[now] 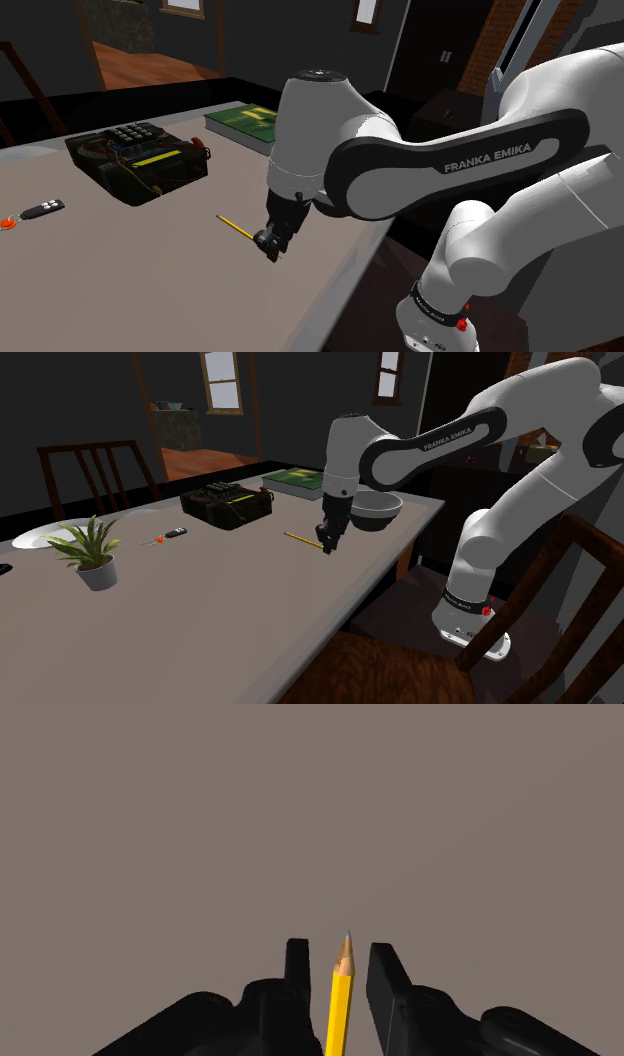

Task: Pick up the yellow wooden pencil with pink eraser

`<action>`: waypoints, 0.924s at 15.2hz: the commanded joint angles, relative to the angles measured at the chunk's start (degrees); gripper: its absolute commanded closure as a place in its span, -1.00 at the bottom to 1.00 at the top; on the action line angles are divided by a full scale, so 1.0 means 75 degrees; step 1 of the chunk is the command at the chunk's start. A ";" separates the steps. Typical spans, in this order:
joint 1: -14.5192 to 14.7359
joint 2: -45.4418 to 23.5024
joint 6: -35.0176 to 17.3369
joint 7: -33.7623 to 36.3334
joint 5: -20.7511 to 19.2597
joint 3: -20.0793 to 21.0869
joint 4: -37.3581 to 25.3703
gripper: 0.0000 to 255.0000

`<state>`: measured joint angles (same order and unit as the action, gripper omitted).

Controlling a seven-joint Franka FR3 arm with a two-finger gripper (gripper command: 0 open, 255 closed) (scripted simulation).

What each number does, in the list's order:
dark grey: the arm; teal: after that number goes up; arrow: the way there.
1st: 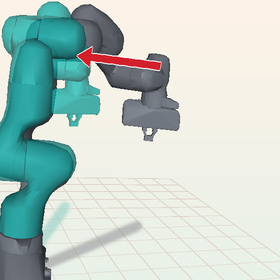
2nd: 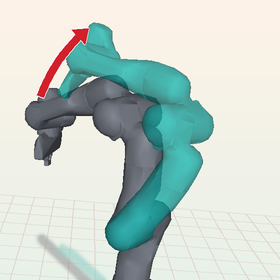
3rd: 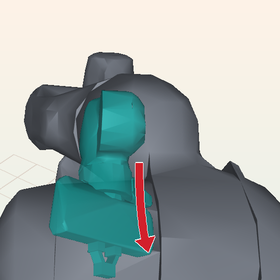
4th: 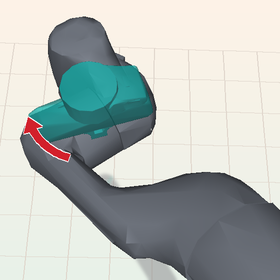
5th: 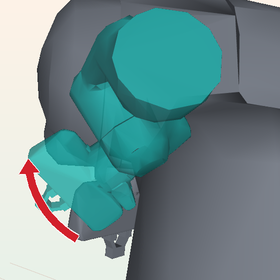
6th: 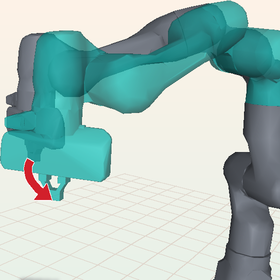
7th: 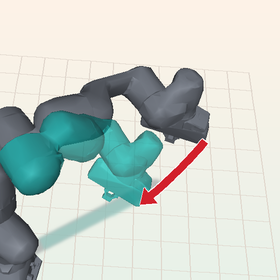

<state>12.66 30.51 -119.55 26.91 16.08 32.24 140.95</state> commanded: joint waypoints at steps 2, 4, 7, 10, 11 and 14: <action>0.0024 -0.0024 -0.0010 0.0007 0.0046 0.0036 0.0019 1.00; 0.0030 -0.0006 -0.0011 -0.0004 0.0052 0.0026 0.0039 1.00; 0.0025 -0.0037 -0.0035 0.0001 0.0039 0.0029 0.0032 1.00; 0.0022 0.0056 0.0297 -0.0005 0.0003 -0.0061 -0.0207 1.00; 0.0019 0.0082 0.0406 -0.0006 -0.0009 -0.0089 -0.0289 1.00; 0.0009 0.0149 0.0728 -0.0007 -0.0049 -0.0170 -0.0545 1.00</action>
<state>12.81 31.55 -114.86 26.95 15.85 31.22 137.51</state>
